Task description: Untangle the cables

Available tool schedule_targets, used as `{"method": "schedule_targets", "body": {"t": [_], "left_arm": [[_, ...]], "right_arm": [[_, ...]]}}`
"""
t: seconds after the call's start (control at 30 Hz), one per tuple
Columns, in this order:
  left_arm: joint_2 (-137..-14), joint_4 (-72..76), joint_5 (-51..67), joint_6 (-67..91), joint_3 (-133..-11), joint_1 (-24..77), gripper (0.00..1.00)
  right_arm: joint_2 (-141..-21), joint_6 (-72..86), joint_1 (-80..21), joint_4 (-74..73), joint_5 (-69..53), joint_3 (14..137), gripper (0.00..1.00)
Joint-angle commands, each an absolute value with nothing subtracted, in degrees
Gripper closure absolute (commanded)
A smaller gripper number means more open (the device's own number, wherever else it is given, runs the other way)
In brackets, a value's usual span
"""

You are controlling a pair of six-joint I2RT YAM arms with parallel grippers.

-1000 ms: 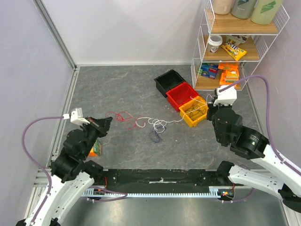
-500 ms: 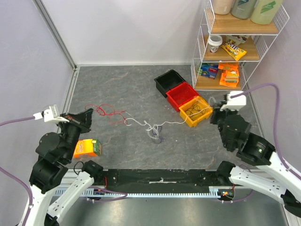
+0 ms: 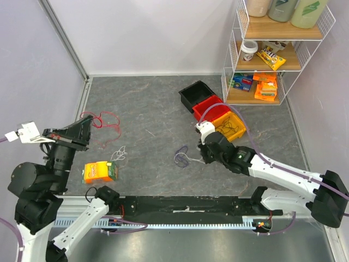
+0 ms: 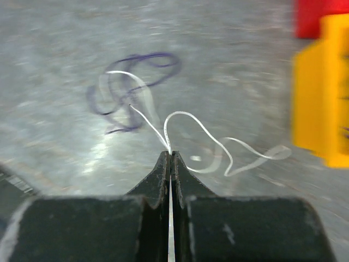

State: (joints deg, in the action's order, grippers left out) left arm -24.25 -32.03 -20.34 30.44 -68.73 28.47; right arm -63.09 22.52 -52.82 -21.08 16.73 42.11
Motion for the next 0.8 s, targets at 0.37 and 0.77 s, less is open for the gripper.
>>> {"method": "schedule_targets", "body": {"t": [0.37,0.77], "left_arm": [[-35.42,-19.52,4.73,45.08,-51.17,28.30,0.98],[-44.56,-7.39,23.55,49.48,-35.43,28.21,0.98]], "right_arm": [[-61.01,18.29,-53.17,-9.32,-7.03,49.66,0.12],[-62.66,12.14,-53.17,-2.99,-14.23,50.80,0.02]]}}
